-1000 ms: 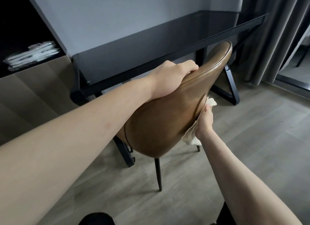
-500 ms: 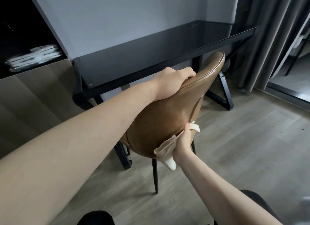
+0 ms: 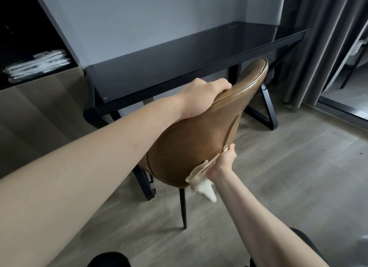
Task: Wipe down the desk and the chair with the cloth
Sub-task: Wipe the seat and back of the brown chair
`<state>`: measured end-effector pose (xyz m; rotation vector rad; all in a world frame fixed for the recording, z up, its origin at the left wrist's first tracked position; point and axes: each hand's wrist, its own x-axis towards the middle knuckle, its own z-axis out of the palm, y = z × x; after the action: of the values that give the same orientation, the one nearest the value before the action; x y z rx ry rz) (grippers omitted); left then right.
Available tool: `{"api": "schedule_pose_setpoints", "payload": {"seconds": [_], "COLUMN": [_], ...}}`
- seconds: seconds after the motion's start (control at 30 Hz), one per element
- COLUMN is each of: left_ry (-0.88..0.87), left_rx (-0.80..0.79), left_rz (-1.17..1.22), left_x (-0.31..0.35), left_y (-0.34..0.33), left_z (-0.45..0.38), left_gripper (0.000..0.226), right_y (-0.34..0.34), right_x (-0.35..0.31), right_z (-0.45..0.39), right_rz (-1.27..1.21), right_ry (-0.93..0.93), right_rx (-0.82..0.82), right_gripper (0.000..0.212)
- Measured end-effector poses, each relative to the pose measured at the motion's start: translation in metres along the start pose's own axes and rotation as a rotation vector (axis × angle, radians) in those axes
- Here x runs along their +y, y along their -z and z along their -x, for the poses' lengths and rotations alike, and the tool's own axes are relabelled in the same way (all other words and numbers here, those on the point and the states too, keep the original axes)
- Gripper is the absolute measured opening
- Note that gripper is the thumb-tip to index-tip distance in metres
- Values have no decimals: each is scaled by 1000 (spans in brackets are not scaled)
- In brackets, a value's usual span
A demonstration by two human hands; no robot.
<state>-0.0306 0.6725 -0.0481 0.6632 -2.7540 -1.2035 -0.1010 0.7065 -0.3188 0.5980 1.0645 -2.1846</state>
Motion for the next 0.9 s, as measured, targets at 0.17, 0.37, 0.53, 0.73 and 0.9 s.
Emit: {"api": "schedule_pose_setpoints", "payload": {"seconds": [0.17,0.37,0.53,0.73,0.9], "left_ry": [-42,-58,-41,9,21], "left_rx": [-9,-16,-8,9,11], "left_rz": [17,21,34,2,6], "left_x": [-4,-9,-8,0,2], "left_y": [-1,0,-1,1,1], "left_z": [-9,-13,-12,-1,6], "left_gripper": [69,67,57,58,54], "right_y": [2,7,11,17,11], "right_x": [-41,-62,-37,1,48], "right_z": [-45,-54,-38,27,84], "right_rz": [65,160,228,112,16], "right_ry": [22,68,56,-156,-328], "right_rx": [-48,-93,-69,-74,-90], "right_gripper": [80,73,70,80,81]}}
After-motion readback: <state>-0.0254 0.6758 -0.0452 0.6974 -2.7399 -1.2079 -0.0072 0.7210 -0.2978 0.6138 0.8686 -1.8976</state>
